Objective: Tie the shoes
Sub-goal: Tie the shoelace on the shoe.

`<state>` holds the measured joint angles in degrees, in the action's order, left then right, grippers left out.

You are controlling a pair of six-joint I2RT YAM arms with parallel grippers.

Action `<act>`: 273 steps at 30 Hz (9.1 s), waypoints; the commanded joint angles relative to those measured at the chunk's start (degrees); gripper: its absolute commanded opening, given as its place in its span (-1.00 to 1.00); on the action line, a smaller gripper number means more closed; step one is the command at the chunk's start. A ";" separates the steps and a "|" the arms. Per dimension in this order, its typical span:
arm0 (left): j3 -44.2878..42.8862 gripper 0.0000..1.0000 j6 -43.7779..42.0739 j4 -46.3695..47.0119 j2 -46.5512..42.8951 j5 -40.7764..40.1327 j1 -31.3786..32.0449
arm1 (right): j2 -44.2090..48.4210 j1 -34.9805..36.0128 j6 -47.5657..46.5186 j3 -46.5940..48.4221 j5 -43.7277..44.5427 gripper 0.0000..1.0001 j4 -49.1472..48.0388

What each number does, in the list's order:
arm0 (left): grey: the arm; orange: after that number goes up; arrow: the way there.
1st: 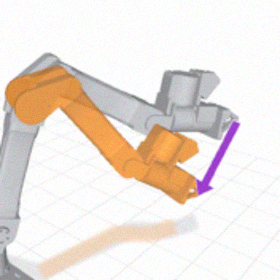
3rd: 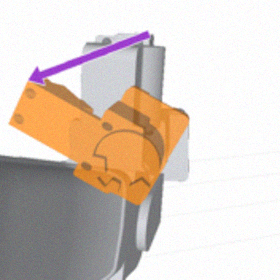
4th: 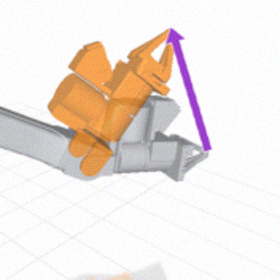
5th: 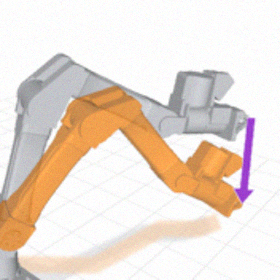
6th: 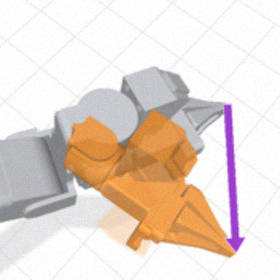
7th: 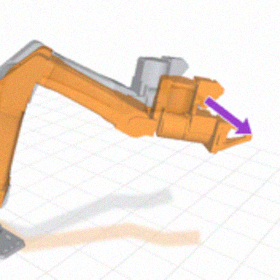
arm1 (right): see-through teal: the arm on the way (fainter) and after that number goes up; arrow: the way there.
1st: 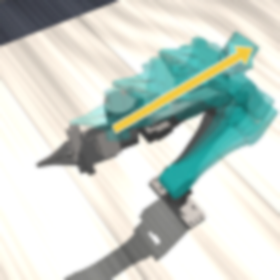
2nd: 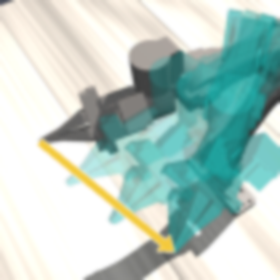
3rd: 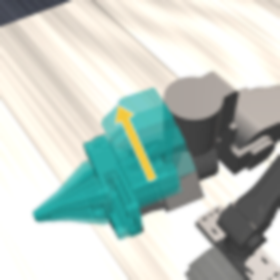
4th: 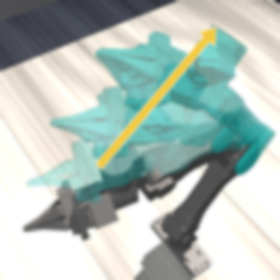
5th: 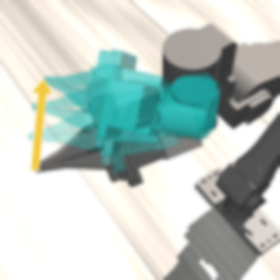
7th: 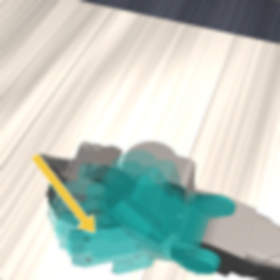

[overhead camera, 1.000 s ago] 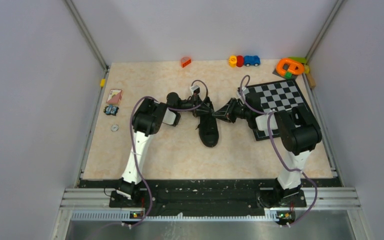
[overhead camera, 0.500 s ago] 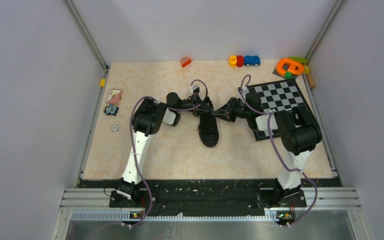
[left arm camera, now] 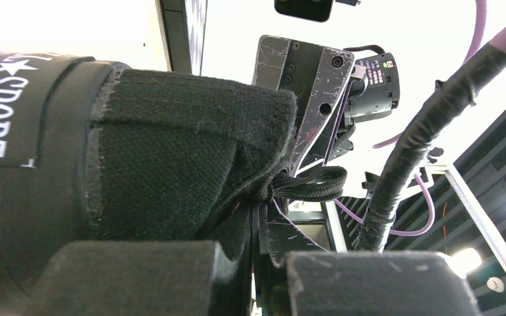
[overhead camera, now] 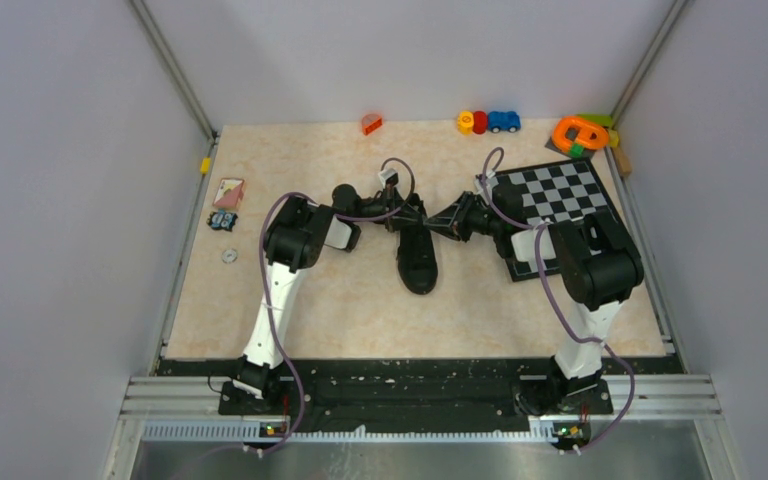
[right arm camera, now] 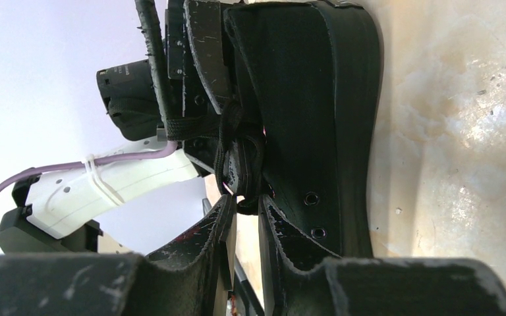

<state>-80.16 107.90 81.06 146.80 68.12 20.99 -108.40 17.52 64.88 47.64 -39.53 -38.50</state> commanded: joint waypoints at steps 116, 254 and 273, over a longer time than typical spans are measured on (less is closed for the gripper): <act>-30.37 0.25 -94.53 -115.81 -23.36 -38.06 8.24 | 6.57 5.07 -10.83 6.67 8.68 -1.00 19.08; -15.12 -1.00 -95.76 -103.80 -25.07 -14.25 -0.13 | 4.43 5.17 -55.32 21.58 8.94 -0.52 49.51; -14.50 -1.00 -95.94 -104.05 -25.34 -14.04 -0.09 | 3.18 5.02 -56.65 23.27 7.57 -0.46 48.77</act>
<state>-93.60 13.28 -23.55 121.51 52.93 20.73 -104.71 21.30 11.49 66.81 -32.14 10.02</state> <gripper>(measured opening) 0.008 0.267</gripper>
